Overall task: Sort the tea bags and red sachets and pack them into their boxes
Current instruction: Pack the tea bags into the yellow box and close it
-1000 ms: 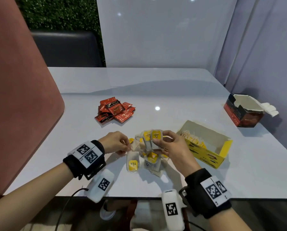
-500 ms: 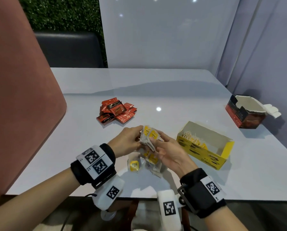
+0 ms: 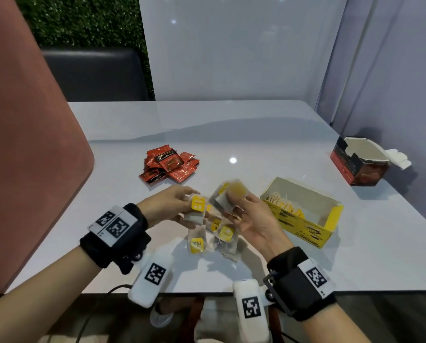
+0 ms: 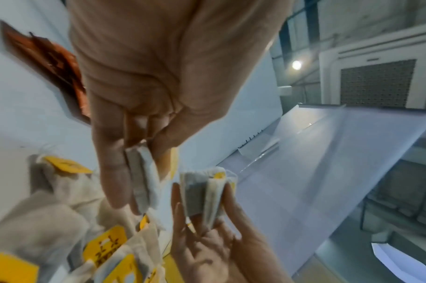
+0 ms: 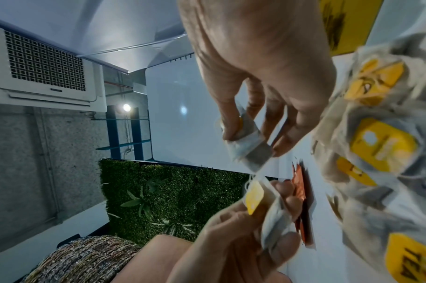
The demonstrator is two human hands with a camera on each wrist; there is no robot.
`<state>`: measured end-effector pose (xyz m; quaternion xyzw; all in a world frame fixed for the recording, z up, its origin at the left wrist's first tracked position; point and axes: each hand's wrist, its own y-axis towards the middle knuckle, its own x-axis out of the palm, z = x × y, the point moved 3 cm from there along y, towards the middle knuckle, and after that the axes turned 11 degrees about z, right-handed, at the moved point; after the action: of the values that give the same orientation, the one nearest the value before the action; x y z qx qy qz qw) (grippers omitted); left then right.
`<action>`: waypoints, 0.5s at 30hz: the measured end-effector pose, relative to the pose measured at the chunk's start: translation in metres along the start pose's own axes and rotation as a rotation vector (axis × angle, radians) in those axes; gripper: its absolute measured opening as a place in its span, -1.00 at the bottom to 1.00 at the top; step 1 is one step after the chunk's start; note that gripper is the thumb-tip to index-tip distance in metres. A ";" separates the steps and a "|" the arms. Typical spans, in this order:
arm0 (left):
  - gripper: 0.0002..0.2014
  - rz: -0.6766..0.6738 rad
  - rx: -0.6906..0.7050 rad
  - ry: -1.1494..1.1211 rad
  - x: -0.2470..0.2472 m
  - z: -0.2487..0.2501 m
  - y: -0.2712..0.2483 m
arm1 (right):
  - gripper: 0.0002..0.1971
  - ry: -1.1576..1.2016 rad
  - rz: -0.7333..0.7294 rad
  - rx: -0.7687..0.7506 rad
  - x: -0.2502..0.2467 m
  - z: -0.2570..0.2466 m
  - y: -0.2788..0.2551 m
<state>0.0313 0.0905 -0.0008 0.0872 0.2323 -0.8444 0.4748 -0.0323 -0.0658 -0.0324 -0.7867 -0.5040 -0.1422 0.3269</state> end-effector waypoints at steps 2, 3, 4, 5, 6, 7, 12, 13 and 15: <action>-0.72 -0.032 0.004 -0.059 -0.002 -0.004 -0.001 | -0.84 0.030 -0.017 -0.004 0.000 -0.004 0.000; -0.73 -0.036 -0.006 -0.093 -0.002 -0.007 0.000 | -0.84 0.023 -0.018 -0.001 0.000 -0.004 0.000; -0.73 -0.036 -0.029 -0.140 -0.002 -0.009 0.001 | -0.84 0.014 -0.018 0.010 0.000 -0.003 0.001; -0.75 -0.037 -0.068 -0.203 -0.001 -0.012 0.002 | -0.83 0.004 -0.015 0.025 0.000 -0.001 0.001; -0.77 -0.042 -0.122 -0.287 -0.001 -0.014 0.003 | -0.82 0.000 -0.015 0.048 0.000 0.001 0.001; -0.77 -0.050 -0.182 -0.387 0.000 -0.017 0.003 | -0.82 -0.005 -0.013 0.074 0.000 0.005 0.001; -0.80 -0.032 -0.269 -0.558 0.004 -0.023 0.003 | -0.74 -0.124 -0.081 0.103 0.003 0.014 -0.003; -0.80 -0.018 -0.251 -0.525 0.005 -0.024 0.003 | -0.70 -0.144 -0.093 0.090 0.005 0.013 -0.003; -0.77 0.008 -0.199 -0.475 0.009 -0.028 0.004 | -0.64 -0.153 -0.105 0.070 0.007 0.011 -0.002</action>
<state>0.0279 0.0954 -0.0295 -0.1600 0.1958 -0.8123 0.5255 -0.0321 -0.0535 -0.0363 -0.7558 -0.5729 -0.0809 0.3067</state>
